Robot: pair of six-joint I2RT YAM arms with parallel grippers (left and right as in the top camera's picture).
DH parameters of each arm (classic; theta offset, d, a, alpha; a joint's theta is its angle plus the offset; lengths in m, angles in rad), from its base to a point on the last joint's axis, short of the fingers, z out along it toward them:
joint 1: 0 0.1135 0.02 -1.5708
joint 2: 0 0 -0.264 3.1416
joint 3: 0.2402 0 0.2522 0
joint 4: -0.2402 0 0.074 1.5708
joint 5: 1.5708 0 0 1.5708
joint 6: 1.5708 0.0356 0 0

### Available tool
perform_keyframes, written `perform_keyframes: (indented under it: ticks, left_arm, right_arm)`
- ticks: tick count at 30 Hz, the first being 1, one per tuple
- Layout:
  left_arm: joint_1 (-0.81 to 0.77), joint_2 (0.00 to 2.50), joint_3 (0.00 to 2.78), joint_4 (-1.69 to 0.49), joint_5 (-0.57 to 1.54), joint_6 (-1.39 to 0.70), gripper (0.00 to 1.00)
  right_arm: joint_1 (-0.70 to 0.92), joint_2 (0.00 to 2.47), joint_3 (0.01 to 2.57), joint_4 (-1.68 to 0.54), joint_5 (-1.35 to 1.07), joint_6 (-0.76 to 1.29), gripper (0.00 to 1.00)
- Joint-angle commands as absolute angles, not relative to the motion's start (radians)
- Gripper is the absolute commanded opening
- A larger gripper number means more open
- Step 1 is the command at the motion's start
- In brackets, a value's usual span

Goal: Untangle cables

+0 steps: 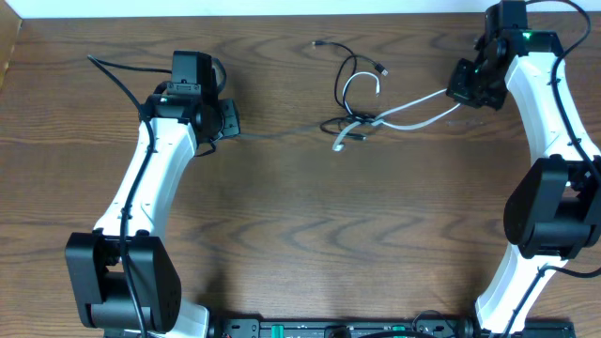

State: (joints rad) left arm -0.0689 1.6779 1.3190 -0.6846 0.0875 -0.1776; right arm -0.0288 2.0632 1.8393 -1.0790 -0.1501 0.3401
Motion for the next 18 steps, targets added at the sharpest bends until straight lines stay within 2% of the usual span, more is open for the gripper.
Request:
perform_keyframes:
  ticks: [1, 4, 9, 12, 18]
  left_arm:
    - [-0.066, 1.682, 1.326, -0.68, 0.134, -0.113, 0.53]
    - [-0.077, 1.682, 1.326, -0.665, 0.234, -0.067, 0.64]
    - [-0.125, 1.682, 1.326, -0.606, 0.414, -0.026, 0.71]
    - [-0.179, 1.684, 1.326, -0.558, 0.461, -0.031, 0.73]
    - [-0.276, 1.729, 1.326, -0.469, 0.464, -0.174, 0.73]
  right_arm:
    - [0.014, 2.032, 1.862, -1.074, -0.329, 0.221, 0.01]
    - [0.058, 2.032, 1.862, -1.073, -0.336, 0.198, 0.01]
    - [0.128, 2.032, 1.862, -1.066, -0.336, 0.166, 0.01]
    - [0.142, 2.032, 1.863, -1.058, -0.352, 0.167, 0.01]
    - [0.125, 2.029, 1.912, -1.064, -0.458, 0.166, 0.01]
